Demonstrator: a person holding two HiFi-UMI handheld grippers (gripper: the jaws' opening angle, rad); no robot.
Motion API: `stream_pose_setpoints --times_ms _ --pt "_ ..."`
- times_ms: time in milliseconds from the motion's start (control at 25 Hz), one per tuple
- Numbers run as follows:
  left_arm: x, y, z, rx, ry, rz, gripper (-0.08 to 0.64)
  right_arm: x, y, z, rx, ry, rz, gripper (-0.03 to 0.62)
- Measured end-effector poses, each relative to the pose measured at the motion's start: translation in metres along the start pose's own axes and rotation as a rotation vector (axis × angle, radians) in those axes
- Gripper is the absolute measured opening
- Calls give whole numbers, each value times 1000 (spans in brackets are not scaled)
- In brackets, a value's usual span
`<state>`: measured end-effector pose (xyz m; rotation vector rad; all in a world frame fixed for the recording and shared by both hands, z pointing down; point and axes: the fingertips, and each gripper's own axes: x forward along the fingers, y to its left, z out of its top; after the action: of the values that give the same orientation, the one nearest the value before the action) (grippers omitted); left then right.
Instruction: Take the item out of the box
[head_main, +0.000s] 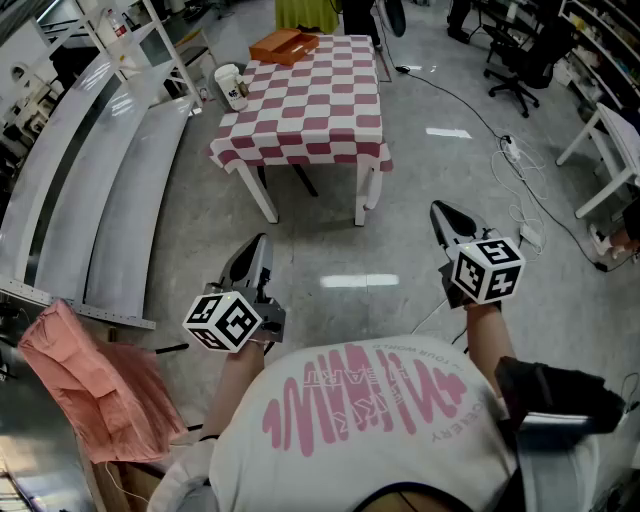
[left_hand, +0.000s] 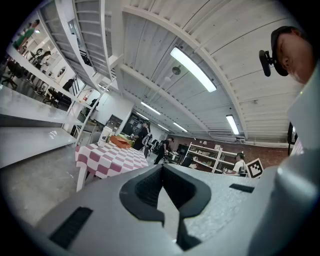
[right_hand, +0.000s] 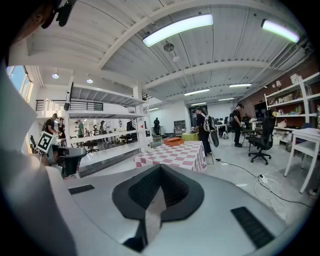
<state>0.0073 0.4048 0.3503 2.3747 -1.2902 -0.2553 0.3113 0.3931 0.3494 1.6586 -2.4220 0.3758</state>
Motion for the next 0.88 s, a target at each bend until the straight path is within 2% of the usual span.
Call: stream_pose_setpoints --times_ms 400,680,880 --pt "-5 2 4 3 -8 -26 8 -2 3 0 6 1 -15 5" --pt "-19 24 18 -50 -53 -27 8 11 19 7 83 -25 2 5" --pt "-27 48 28 -51 -60 -20 8 30 37 14 70 -30 8 5"
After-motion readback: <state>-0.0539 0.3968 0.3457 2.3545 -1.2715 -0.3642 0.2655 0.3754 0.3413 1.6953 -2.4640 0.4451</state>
